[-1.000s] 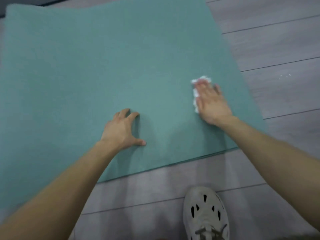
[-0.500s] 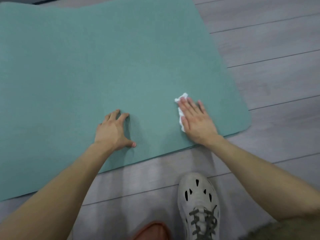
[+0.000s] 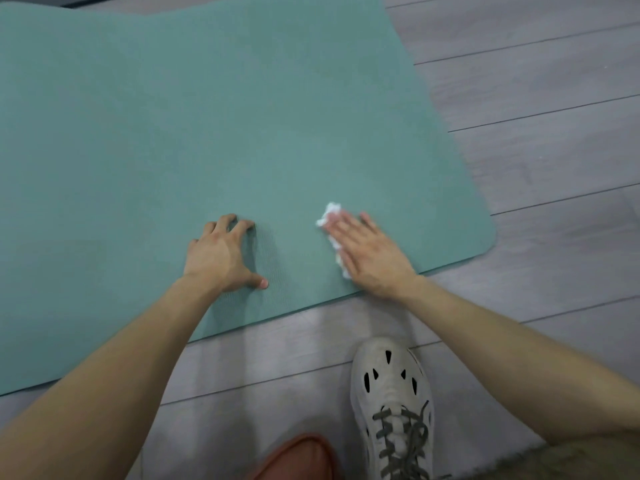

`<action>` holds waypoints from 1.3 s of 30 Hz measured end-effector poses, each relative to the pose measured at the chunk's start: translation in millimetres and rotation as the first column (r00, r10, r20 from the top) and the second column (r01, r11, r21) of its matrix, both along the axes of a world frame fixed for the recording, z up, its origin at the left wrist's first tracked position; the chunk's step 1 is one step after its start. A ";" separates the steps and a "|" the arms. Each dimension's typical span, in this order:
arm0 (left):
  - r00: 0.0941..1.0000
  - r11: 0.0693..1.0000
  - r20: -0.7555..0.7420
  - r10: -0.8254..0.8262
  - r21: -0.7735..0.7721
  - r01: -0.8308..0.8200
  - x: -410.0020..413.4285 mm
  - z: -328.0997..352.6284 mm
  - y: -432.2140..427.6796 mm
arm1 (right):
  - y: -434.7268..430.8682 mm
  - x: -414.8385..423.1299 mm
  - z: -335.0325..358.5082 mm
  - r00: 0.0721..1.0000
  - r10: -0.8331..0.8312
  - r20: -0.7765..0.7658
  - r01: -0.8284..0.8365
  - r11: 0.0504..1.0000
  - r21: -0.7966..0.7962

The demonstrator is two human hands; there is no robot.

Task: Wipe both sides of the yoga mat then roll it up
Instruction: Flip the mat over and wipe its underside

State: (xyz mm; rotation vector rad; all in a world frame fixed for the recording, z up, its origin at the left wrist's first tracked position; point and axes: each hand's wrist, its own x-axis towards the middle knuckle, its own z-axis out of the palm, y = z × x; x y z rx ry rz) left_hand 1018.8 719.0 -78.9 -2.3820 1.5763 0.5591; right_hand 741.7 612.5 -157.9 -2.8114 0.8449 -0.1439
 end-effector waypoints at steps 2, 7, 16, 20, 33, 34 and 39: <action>1.000 1.000 -0.006 0.006 0.011 -0.006 1.1 -0.8 -1.3 | -25.1 -36.1 4.5 0.976 -0.195 0.099 0.193 0.981 0.027; 1.000 0.997 -0.010 0.013 0.076 -0.012 -3.9 1.6 -14.8 | -78.3 -82.3 38.1 0.763 -0.638 0.107 0.634 0.770 0.069; 0.997 0.993 0.078 0.012 0.120 -0.021 -25.2 1.7 -30.7 | -63.7 -136.1 41.6 0.591 -0.804 0.069 0.799 0.595 0.086; 0.994 0.995 -0.023 -0.103 0.009 0.103 -61.7 2.0 -58.1 | -53.2 -153.4 33.4 0.551 -0.820 -0.154 0.834 0.537 0.125; 0.919 0.920 -0.037 -0.392 -0.030 0.391 -153.7 -15.7 -128.0 | -75.8 -173.7 41.8 0.625 -0.781 0.020 0.780 0.625 0.018; 0.917 0.918 -0.036 -0.397 -0.016 0.397 -151.8 -16.4 -131.6 | -80.7 -177.0 43.2 0.590 -0.807 0.014 0.806 0.590 0.041; 0.922 0.922 -0.053 -0.384 0.034 0.386 -147.5 -19.4 -143.0 | -91.3 -183.4 31.2 0.546 -0.807 -0.223 0.838 0.525 0.152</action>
